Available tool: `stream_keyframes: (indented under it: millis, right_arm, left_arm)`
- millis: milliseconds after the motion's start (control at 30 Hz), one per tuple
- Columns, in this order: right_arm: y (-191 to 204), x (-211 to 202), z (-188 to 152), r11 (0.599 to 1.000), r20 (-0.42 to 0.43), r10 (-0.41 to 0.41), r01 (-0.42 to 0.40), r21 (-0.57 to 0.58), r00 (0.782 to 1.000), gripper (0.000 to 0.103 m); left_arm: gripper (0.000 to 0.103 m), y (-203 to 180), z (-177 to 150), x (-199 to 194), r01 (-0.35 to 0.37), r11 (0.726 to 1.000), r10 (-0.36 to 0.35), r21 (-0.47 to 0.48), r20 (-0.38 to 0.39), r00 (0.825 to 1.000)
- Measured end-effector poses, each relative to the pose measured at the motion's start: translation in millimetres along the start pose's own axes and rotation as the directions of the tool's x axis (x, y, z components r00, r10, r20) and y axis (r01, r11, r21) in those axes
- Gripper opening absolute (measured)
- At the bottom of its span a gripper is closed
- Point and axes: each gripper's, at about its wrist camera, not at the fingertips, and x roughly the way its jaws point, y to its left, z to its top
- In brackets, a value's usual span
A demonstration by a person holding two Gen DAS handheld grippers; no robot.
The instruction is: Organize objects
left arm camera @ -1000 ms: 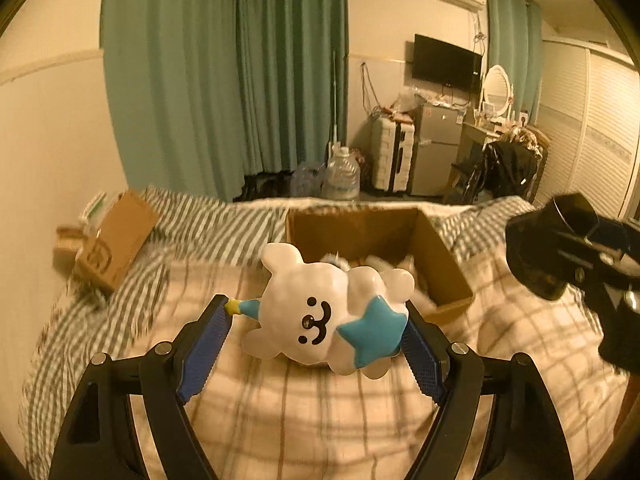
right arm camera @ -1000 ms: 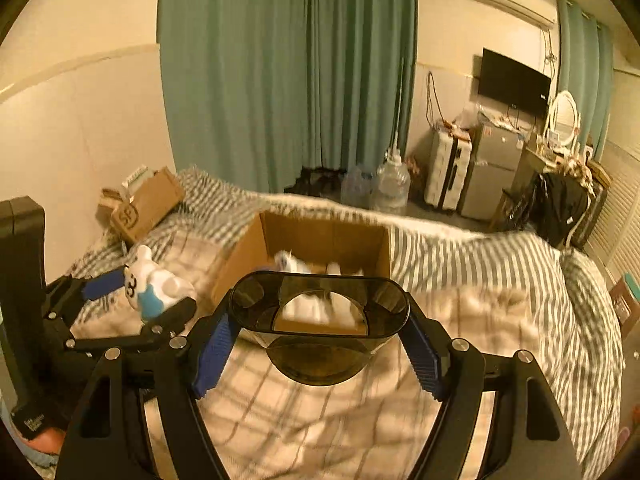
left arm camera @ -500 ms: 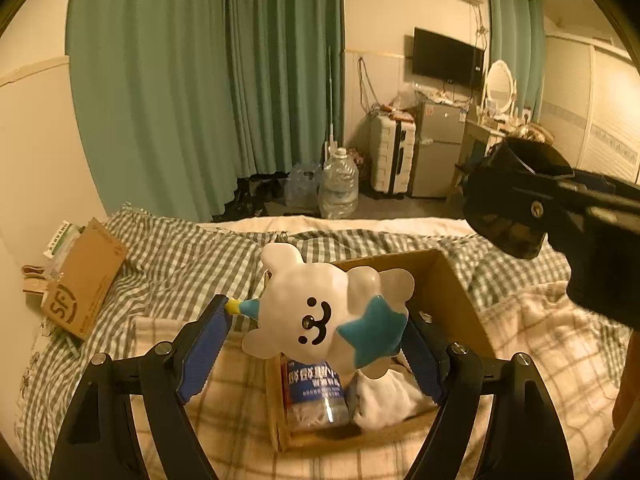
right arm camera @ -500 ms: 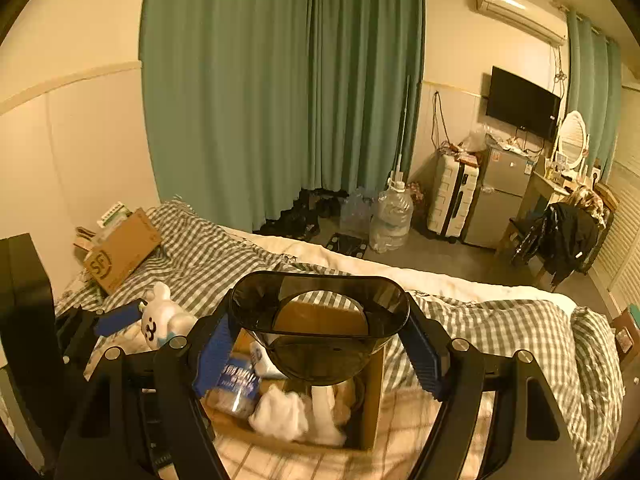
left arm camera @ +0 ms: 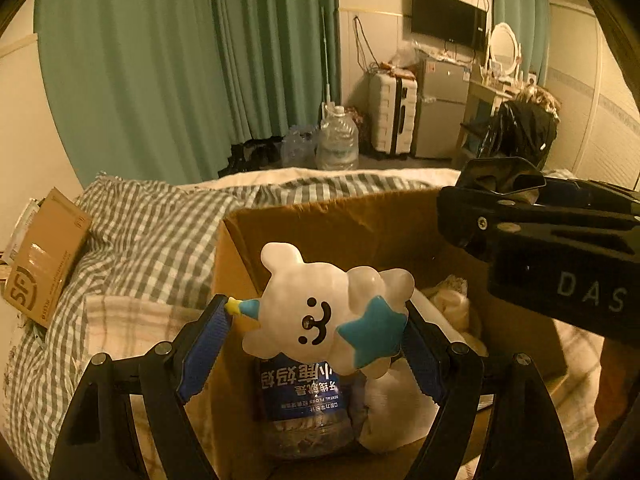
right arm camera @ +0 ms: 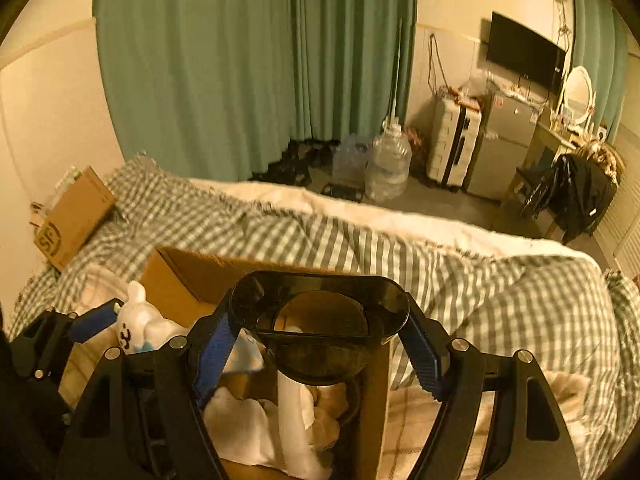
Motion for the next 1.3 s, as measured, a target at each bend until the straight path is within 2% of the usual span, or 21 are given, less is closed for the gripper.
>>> stream_keyframes:
  millis: [200,300,367,433,533,733,1067,1200,1300]
  right_arm:
    - [-17.9,14.5,-7.4,0.996,-0.012,0.039,-0.038,0.081,0.999,0.076]
    - [-25.2,6.3,-5.3,0.993,0.010,0.043,-0.044,0.111,0.999,0.091]
    - [-27.9,-5.6,-3.1,0.992,0.041,0.037,-0.042,0.120,0.998,0.091]
    - [-28.5,-19.1,-1.1,0.993,0.058,0.021,-0.027,0.118,0.998,0.093]
    - [-25.3,-49.6,1.1,0.994,0.099,-0.017,0.006,0.108,0.995,0.094]
    - [-17.3,-125.0,5.2,0.994,0.190,-0.048,0.028,0.107,0.981,0.100]
    - [0.0,-261.8,1.4,0.995,0.336,-0.093,0.074,0.071,0.937,0.103]
    - [4.1,-302.8,-12.9,0.994,0.376,-0.107,0.088,0.069,0.920,0.103]
    - [9.8,-318.8,-30.0,0.993,0.393,-0.120,0.103,0.062,0.912,0.103]
  left_arm:
    - [0.088,-1.4,-1.8,4.9,-0.011,1.000,0.011,0.001,-0.018,1.000]
    - [0.099,-1.8,-0.4,0.4,0.028,0.999,-0.029,-0.021,-0.020,0.999]
    - [0.102,-2.2,1.1,-4.8,0.026,0.999,-0.026,-0.026,-0.009,1.000]
    - [0.103,-2.5,2.9,-13.6,-0.006,1.000,0.006,-0.017,0.003,1.000]
    - [0.103,1.8,7.3,-33.6,-0.006,1.000,0.007,-0.021,0.025,1.000]
    - [0.103,17.3,19.6,-99.8,-0.003,0.999,0.009,-0.052,0.108,0.994]
    - [0.103,34.8,23.2,-225.5,-0.019,0.997,0.040,-0.081,0.271,0.962]
    - [0.103,37.6,12.3,-268.4,-0.039,0.996,0.065,-0.080,0.346,0.936]
    - [0.103,38.3,-3.5,-288.4,-0.055,0.994,0.085,-0.089,0.380,0.921]
